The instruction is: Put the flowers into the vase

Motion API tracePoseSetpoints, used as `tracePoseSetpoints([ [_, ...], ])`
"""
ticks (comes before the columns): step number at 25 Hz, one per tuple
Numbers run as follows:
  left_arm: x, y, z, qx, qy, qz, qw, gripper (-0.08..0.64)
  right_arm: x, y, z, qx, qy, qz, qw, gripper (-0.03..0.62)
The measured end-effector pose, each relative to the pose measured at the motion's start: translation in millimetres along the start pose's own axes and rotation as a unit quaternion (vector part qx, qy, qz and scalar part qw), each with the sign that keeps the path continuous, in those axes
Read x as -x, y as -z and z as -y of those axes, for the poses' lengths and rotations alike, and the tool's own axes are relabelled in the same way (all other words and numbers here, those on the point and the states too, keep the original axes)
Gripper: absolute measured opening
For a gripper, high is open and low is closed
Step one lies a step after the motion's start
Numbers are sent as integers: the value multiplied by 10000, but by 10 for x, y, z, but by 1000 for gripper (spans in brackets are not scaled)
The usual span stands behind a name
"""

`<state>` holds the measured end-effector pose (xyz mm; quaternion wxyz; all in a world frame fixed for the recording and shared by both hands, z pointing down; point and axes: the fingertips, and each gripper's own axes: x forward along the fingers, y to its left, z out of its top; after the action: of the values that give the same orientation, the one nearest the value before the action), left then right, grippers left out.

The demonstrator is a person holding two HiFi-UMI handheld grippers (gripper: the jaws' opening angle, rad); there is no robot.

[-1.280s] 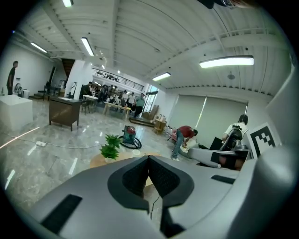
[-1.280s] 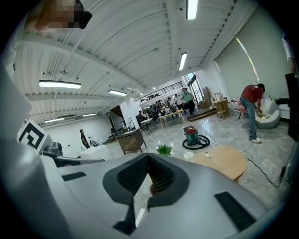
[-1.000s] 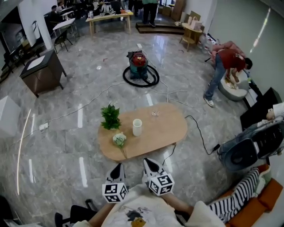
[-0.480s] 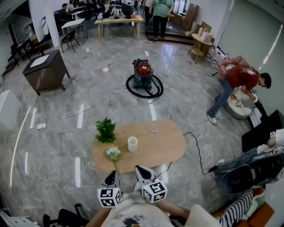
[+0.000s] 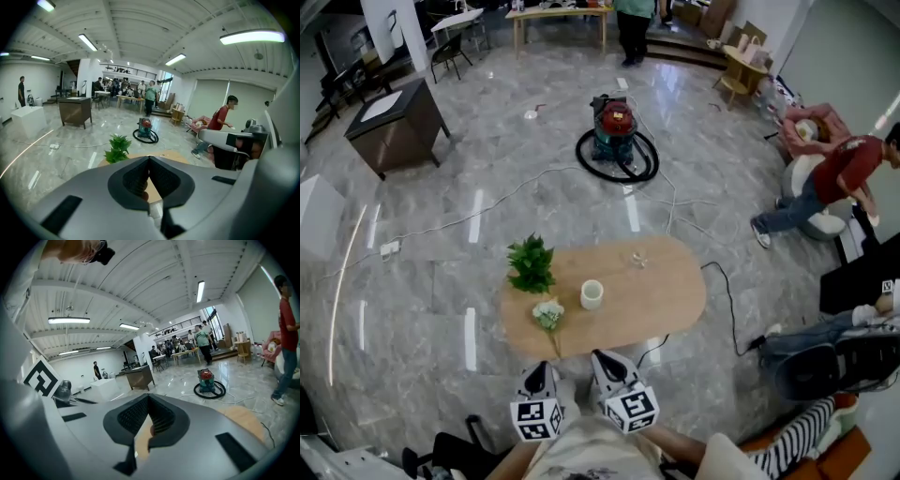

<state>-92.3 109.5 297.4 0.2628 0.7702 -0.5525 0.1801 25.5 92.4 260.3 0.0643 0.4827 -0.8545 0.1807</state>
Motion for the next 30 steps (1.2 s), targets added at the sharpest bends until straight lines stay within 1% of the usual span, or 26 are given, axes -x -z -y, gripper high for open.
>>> tracePoseSetpoints([
  [1, -12, -8, -4, -1, 34, -28, 10000, -5, -27, -8, -24, 63, -11, -59, 10000, 5],
  [3, 22, 3, 10, -39, 111, -106, 9999, -5, -44, 23, -87, 34, 8, -239, 9997, 5],
  [5, 4, 53, 14, -57, 172, -194, 9996, -5, -91, 82, -109, 18, 20, -316, 9995, 5],
  [9, -167, 273, -35, -107, 207, -496, 9985, -5, -223, 256, -117, 92, -10, -392, 9992, 5],
  [17, -452, 598, -216, 20, 264, -723, 9970, -5, -474, 638, -159, 263, -225, -585, 9977, 5],
  [25, -825, 934, -432, 111, 70, -799, 9967, -3, -736, 967, -50, 467, -376, -503, 9969, 5],
  [28, -940, 1073, -469, 112, 56, -914, 9957, 1, -769, 1172, -12, 549, -418, -692, 9952, 5],
  [30, -1102, 1158, -505, 129, 42, -937, 9955, 32, -863, 1353, 77, 656, -422, -855, 9933, 5],
])
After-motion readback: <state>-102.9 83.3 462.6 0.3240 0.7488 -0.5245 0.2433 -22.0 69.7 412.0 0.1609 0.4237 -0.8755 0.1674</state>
